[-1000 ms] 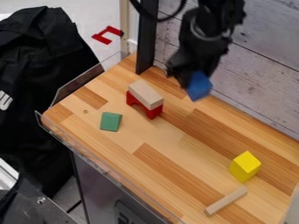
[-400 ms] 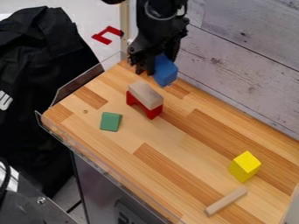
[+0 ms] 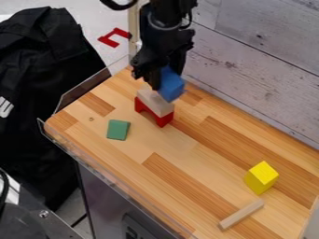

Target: Put a blue rectangular block on top of the white block

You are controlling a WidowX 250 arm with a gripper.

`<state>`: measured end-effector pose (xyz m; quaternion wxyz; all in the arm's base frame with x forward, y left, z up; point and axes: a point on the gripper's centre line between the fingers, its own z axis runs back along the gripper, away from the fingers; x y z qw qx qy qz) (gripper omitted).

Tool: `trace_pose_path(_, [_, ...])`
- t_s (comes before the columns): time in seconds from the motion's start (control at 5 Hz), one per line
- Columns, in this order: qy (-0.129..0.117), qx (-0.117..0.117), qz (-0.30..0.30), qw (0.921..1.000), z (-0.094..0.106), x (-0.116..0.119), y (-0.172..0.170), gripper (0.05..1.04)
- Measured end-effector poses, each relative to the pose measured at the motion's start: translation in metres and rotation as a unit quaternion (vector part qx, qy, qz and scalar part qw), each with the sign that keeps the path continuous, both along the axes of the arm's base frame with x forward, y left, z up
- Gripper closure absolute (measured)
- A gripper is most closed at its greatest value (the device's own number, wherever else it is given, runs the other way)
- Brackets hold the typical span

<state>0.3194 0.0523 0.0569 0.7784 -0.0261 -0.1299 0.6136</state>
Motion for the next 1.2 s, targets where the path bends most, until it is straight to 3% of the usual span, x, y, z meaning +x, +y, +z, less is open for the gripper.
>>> trace_pose_path(1.0, [0.026,-0.028,0.007,0.9992,-0.024,-0.004,0.008,0.519])
trace_pose_path(1.2, [0.033,-0.032,0.005,0.9989,-0.03,-0.005,0.008,0.448])
